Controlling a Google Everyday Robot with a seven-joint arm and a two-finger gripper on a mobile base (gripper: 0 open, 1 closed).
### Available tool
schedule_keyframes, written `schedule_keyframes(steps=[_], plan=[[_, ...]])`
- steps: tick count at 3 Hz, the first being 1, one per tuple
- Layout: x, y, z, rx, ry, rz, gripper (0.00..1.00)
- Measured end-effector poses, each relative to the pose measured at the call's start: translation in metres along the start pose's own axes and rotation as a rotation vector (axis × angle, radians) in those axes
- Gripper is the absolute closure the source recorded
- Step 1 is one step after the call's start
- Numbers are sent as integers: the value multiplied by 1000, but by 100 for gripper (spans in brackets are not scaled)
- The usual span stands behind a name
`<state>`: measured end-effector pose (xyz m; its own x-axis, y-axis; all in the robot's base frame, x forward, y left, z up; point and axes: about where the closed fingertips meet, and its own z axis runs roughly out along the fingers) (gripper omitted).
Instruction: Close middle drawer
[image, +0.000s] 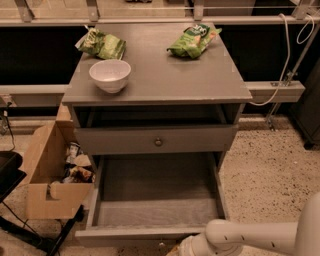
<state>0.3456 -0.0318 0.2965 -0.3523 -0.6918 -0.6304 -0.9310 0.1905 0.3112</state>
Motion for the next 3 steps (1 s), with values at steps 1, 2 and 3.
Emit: schedule_keyframes(steps=[1, 2, 3], plan=[[0, 0, 0, 0, 0, 0, 100], [-4, -8, 6, 0, -2, -3, 100], [-15, -29, 14, -5, 7, -6, 100]])
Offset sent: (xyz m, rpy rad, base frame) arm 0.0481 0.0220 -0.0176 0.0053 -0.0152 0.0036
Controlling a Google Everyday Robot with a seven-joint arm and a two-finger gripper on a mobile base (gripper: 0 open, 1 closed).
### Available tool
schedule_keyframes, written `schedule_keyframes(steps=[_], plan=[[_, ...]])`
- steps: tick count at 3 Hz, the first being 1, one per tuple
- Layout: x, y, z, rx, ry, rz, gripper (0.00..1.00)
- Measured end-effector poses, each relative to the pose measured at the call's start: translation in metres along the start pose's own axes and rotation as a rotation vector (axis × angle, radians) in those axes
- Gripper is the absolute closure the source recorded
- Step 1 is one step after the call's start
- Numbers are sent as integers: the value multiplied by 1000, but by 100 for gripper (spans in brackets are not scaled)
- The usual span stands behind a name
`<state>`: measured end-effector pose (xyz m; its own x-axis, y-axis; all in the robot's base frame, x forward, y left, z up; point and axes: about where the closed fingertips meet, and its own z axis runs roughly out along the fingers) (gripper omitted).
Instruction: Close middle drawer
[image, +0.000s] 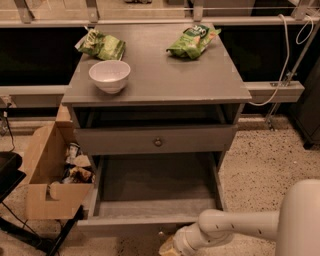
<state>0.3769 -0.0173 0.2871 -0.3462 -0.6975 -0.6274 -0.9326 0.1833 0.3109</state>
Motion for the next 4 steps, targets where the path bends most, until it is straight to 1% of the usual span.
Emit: schedule_keyframes(steps=[1, 2, 3, 4], plan=[[-19, -36, 6, -4, 20, 11, 100], [-44, -68, 13, -1, 52, 17, 100], [-83, -117, 11, 8, 108, 54, 100], [-83, -117, 11, 8, 108, 54, 100]])
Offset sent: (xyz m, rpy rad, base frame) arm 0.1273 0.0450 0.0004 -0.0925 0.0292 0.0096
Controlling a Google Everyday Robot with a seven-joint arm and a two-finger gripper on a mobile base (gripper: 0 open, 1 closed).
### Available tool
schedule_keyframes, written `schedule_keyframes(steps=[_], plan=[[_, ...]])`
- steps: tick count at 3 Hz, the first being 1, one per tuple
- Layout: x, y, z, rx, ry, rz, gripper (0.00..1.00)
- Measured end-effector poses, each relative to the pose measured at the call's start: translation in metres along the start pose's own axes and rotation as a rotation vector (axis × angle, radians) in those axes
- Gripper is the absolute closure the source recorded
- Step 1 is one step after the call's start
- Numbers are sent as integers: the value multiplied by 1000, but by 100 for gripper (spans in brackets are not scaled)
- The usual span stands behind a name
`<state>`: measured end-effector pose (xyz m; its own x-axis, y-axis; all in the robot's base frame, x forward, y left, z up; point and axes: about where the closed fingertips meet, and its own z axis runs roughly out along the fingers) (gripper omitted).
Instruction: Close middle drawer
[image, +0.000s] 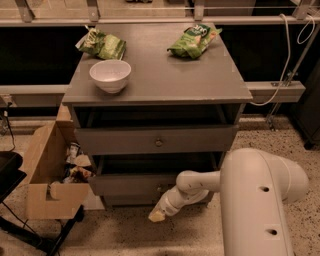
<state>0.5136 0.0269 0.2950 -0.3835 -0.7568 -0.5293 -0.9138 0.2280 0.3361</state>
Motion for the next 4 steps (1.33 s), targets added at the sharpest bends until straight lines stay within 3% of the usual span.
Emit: schedule_keyframes(steps=[1, 2, 3, 4], plan=[[1, -13, 0, -5, -16, 8, 100], [8, -44, -7, -8, -71, 26, 100], [14, -79, -23, 24, -138, 40, 100], [16, -93, -31, 48, -153, 51, 100]])
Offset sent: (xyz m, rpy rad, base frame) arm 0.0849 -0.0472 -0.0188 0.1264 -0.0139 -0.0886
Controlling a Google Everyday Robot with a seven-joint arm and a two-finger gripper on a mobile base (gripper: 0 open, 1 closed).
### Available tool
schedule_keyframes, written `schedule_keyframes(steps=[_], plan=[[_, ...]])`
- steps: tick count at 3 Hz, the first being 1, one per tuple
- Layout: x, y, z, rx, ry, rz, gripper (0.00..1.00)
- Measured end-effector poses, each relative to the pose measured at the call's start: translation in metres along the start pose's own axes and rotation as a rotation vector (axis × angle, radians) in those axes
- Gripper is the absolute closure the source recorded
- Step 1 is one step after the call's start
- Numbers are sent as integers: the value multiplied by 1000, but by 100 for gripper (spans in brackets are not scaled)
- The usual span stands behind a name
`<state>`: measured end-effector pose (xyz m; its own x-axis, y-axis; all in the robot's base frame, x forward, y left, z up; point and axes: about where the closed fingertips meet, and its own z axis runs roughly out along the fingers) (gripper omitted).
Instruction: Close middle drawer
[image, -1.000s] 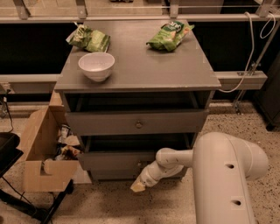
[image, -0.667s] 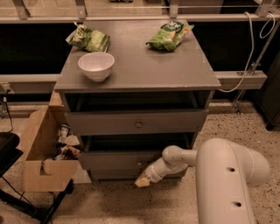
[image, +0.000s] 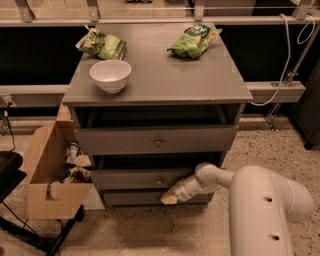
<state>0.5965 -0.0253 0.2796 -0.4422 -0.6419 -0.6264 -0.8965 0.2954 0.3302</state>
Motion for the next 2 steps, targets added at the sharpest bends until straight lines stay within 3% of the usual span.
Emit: schedule_keyframes(steps=[2], plan=[[-4, -27, -18, 104, -14, 38, 100]])
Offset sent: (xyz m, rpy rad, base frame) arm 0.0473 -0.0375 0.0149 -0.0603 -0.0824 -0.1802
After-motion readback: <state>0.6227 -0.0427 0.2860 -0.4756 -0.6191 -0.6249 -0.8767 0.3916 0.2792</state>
